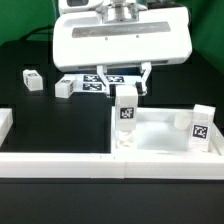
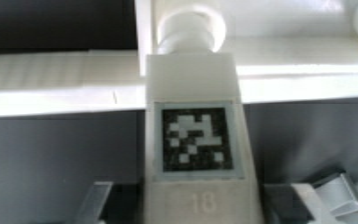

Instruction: Assemble square table

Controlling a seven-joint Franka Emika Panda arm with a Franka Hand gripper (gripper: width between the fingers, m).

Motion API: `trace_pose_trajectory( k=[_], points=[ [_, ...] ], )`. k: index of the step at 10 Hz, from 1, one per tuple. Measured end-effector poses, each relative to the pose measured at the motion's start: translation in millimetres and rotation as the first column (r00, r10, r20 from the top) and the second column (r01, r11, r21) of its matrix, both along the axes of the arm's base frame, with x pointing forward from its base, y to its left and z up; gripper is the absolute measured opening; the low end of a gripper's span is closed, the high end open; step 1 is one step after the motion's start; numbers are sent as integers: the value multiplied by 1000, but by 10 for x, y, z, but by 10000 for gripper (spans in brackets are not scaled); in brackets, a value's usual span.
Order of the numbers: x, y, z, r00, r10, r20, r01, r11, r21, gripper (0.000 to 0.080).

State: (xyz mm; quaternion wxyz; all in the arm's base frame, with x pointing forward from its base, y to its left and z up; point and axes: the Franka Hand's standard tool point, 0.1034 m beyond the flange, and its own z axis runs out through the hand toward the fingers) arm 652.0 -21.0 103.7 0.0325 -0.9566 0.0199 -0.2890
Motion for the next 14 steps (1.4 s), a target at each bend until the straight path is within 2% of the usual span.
trace_pose_trajectory(
  k=[2,5,7,9,10,12,13,14],
  points=[
    [32,11,-12,1000,-1,3,1,1000,3,290],
    [71,35,-137,1000,-8,4,8,1000,8,290],
    [98,51,-138,999,-22,32,22,1000,-1,291],
    [74,101,-148,996,-53,66,54,998,-13,291],
    [7,111,-188,995,-84,48,85,996,-11,291],
    [-6,108,-192,996,-84,43,86,996,-27,291],
    [-7,104,-194,995,-85,42,86,996,-27,319],
    [-8,106,-194,995,-85,42,86,996,-27,495]
  ],
)
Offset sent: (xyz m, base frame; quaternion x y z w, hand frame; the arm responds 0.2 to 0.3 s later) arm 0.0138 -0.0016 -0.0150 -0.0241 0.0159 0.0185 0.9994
